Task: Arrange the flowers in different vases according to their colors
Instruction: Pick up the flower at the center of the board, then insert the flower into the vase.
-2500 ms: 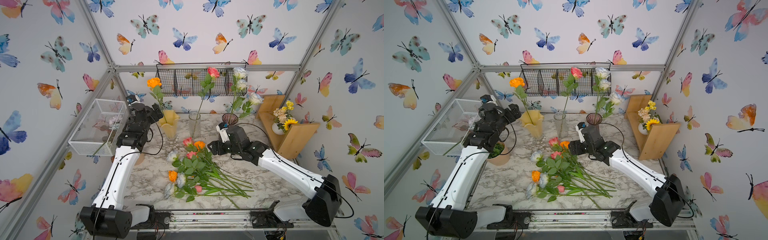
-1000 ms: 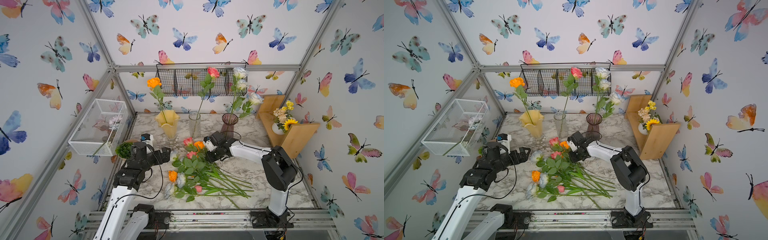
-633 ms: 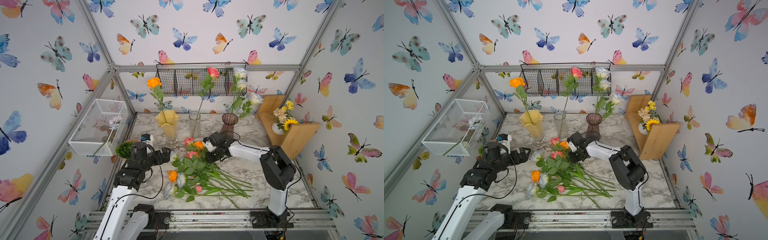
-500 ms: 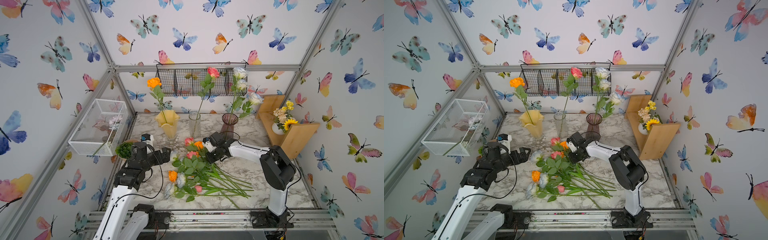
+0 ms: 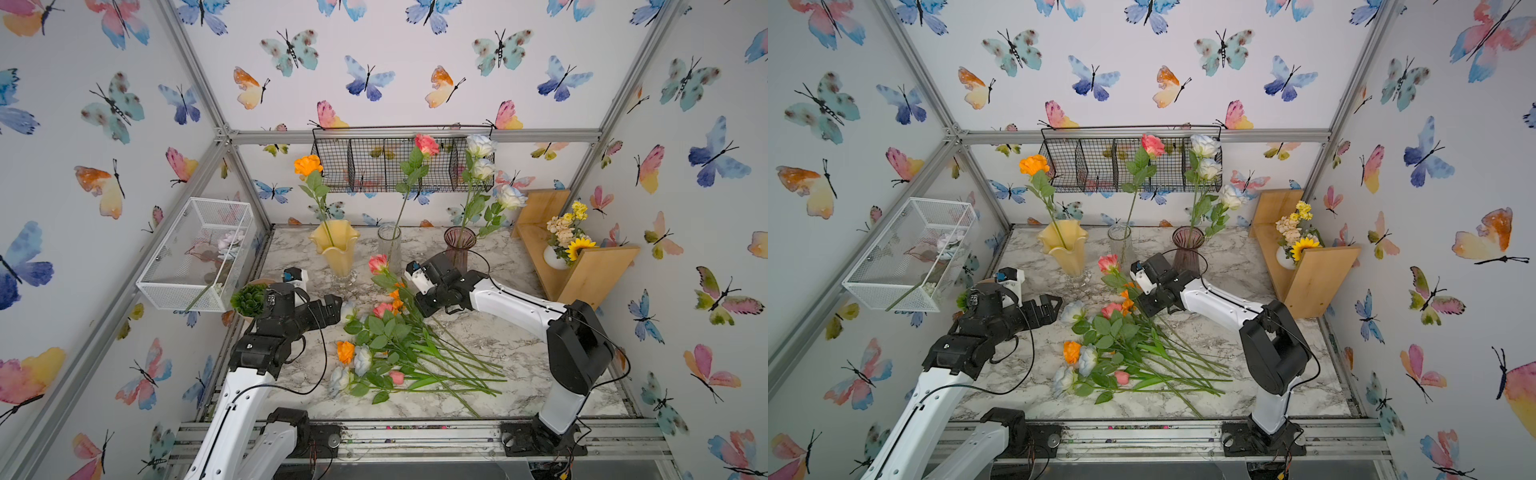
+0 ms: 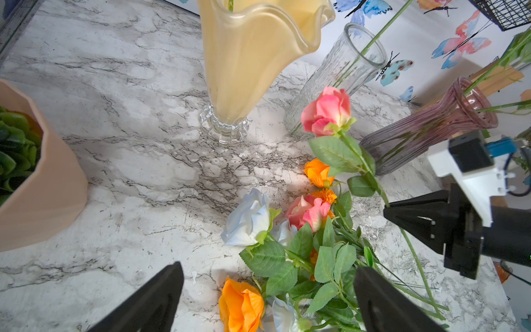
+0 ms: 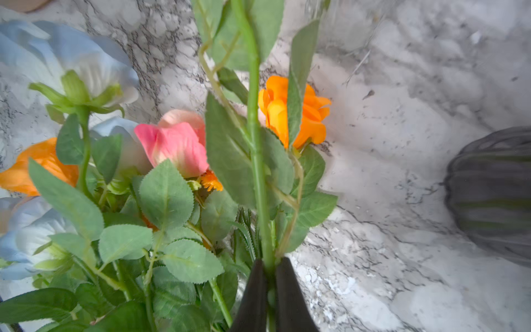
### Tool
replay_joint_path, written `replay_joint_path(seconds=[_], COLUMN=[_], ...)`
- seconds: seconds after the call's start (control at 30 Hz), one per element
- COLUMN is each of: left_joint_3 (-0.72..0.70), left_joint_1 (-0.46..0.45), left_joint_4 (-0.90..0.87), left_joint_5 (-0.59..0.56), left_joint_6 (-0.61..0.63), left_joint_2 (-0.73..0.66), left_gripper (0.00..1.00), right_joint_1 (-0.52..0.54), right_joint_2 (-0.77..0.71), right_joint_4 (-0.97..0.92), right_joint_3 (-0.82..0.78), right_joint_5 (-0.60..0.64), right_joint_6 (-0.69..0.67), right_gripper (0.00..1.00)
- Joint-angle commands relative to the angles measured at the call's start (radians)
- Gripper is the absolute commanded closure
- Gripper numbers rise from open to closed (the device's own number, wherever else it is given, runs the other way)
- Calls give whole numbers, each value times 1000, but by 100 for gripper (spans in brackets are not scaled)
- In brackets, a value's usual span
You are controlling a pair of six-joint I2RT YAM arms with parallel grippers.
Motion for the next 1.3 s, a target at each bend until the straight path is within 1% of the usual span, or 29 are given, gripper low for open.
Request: replay_joint_path(seconds=[0.0,0.23,0.4,0.53,0.63,0.77,1.0,1.1,1.2,1.27], left_joint_3=[-6,-6,-5,-5,-5,-7,-9,-11,-11,-12], left_joint_1=[-3,-2,-2,-2,-3,-3,-2,-2,-2,-2], left_joint_4=[13,13,13,13,15,19,23,23,25,25], left_joint_5=[-1,7,15,17,22,29,39,40,40,41], left_joint_6=[-4,-3,-2,0,0,1,1,1,1,1], left_joint_2=[0,-6,-4,-7,-10,-12,-4,-3,-3,-3], left_gripper=[1,1,1,1,1,1,1,1,1,1], right_joint_1=[5,5,4,4,4,2,-1,-5,-12,-14], right_joint_2=[-68,-194,-275,-280,-235,-133,59,146,222,258], right_joint_4=[18,167,410,626,754,896,1212,1270,1278,1280], right_joint_3=[26,69,74,87,139,255,394,471,552,578], right_joint_5=[50,67,55,56,53,43,50,55,56,52], right_joint_6=[-31,16,69,95,97,93,87,85,94,94], right_gripper=[98,98,98,98,98,98,98,98,98,98])
